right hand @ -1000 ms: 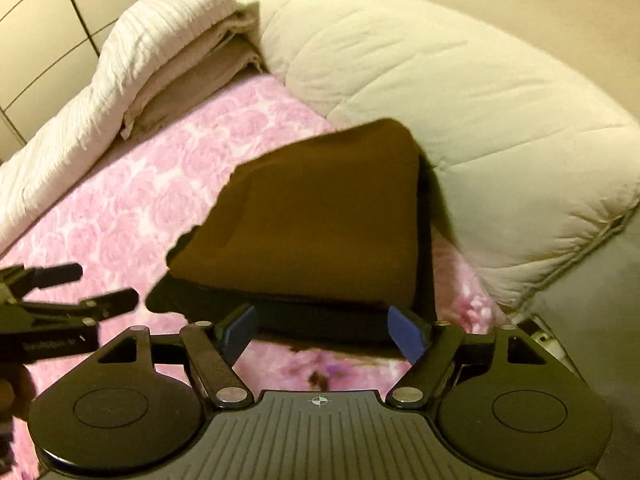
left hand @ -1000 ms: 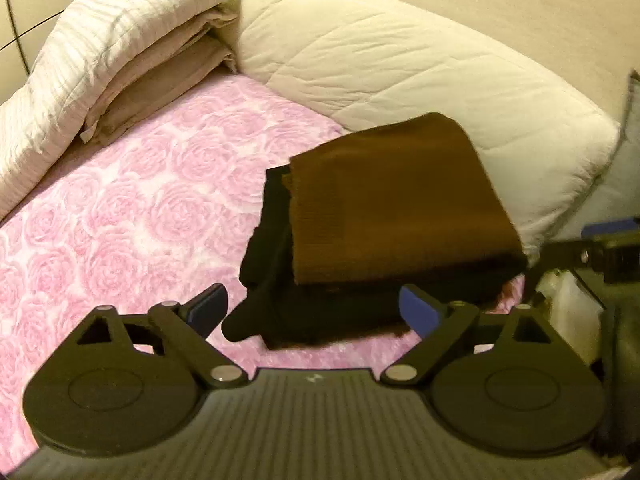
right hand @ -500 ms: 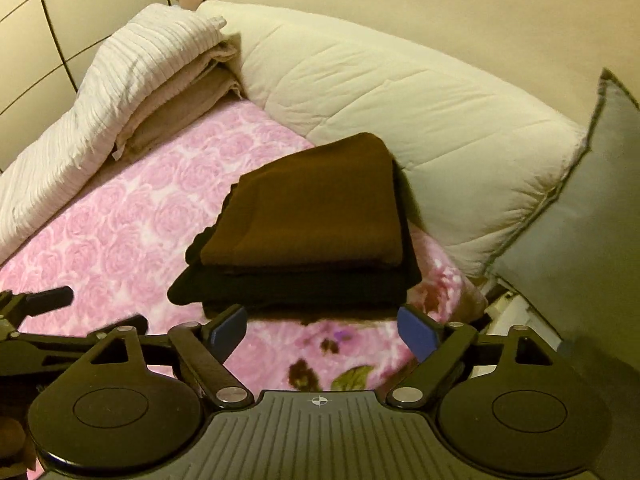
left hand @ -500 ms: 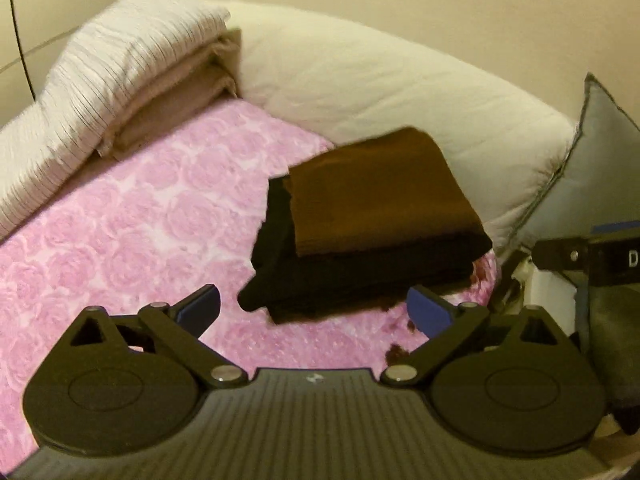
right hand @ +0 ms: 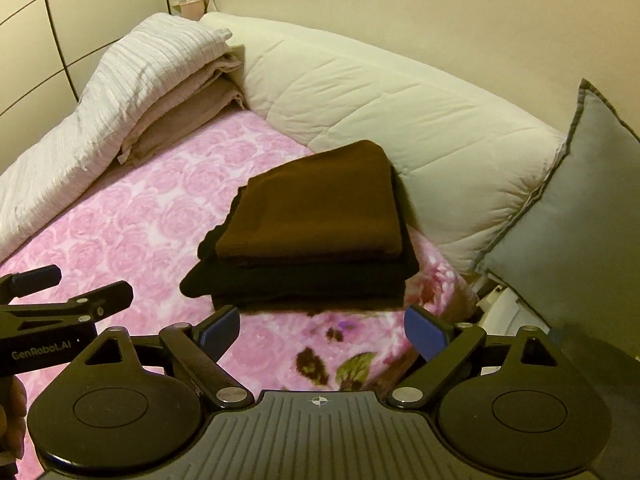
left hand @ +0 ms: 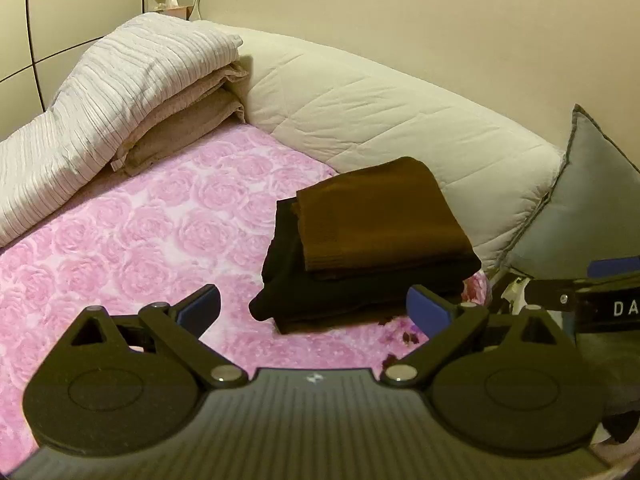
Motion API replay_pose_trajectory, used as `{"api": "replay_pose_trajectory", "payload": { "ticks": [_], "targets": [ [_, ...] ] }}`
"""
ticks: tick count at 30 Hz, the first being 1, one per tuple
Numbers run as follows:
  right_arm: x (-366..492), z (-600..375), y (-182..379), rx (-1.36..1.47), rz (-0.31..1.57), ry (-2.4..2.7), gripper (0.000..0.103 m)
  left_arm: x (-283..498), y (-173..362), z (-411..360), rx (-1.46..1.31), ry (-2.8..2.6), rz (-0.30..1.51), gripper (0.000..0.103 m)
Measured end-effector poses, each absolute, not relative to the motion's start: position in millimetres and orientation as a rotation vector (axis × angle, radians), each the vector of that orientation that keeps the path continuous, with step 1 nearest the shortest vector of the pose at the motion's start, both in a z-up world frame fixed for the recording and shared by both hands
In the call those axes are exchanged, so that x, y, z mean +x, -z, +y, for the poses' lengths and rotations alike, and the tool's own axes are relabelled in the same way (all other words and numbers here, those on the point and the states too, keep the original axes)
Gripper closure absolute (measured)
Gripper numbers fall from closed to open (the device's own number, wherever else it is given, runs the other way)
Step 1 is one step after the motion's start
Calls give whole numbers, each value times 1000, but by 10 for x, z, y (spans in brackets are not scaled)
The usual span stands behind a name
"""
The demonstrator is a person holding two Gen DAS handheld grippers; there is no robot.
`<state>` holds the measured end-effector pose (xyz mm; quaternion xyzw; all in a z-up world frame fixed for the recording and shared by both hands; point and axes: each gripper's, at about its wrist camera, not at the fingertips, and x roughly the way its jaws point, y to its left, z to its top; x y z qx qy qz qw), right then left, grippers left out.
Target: Fold clothes
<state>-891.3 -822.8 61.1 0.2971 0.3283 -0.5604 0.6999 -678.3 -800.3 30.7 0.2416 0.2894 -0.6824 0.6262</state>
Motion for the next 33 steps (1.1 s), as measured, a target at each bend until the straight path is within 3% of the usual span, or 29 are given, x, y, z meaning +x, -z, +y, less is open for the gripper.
{"api": "replay_pose_trajectory", "payload": {
  "ticks": [33],
  "targets": [
    [-8743,-7686,-648,633,739,1269,11,-6684,-359,-7452,543,1551,656,4]
  ]
}}
